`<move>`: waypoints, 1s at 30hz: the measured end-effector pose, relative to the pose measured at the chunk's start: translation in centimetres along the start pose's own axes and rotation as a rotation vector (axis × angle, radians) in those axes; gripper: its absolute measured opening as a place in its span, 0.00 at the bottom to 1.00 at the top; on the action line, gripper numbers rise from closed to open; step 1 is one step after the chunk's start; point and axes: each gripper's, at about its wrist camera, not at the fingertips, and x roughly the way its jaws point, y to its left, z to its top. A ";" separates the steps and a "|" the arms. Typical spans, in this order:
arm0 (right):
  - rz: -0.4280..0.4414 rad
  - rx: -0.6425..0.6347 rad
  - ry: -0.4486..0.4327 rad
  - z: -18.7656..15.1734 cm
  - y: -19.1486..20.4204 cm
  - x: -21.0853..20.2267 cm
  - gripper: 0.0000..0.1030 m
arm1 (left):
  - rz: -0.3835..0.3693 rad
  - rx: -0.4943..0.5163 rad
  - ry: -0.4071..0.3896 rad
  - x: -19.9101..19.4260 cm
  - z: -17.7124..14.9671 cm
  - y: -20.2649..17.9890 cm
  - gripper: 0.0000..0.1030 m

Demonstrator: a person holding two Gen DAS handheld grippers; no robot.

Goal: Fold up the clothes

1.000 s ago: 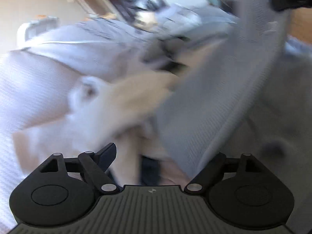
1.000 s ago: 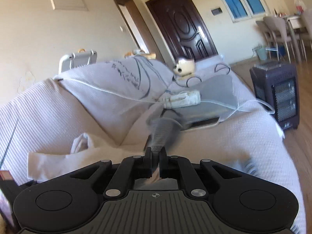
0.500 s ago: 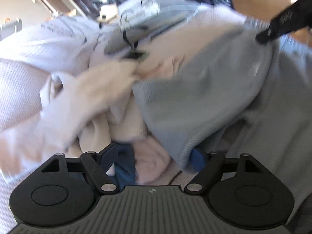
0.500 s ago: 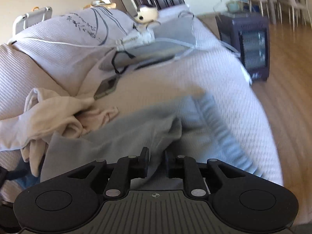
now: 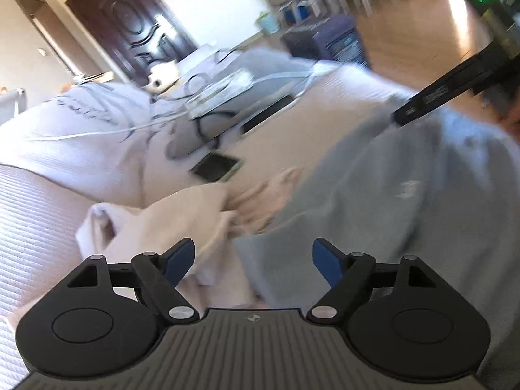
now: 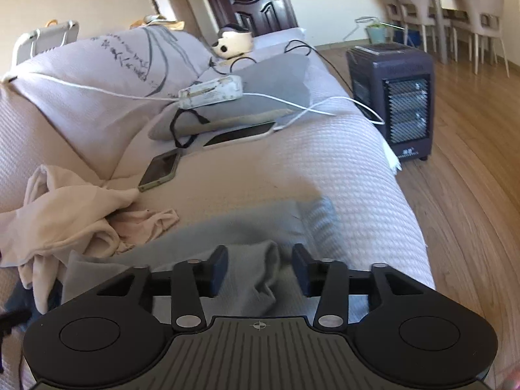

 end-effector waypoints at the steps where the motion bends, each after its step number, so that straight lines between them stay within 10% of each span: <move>1: 0.000 -0.009 0.010 0.2 0.2 0.6 0.45 | 0.020 -0.002 0.015 1.2 0.0 0.0 0.76; 7: 0.011 -0.035 0.081 -0.2 0.4 3.4 0.42 | 0.084 -0.023 0.122 8.3 -1.2 -0.4 0.61; 10: 0.030 -0.042 0.086 -0.6 0.6 3.7 0.12 | 0.110 -0.023 0.136 9.5 -1.8 -0.3 0.35; 13: 0.034 -0.054 0.021 0.1 1.0 3.0 0.08 | 0.138 -0.082 0.150 9.2 -2.0 1.5 0.22; 17: -0.015 -0.063 -0.064 1.6 1.1 2.5 0.07 | 0.209 -0.093 0.199 10.1 -2.7 2.7 0.22; 24: -0.028 0.001 0.051 0.2 -1.2 5.2 0.20 | 0.201 -0.096 0.249 11.2 -4.1 2.4 0.29; 30: -0.065 -0.020 -0.017 0.9 -0.5 2.9 0.24 | 0.122 -0.143 0.163 8.0 -2.9 2.7 0.42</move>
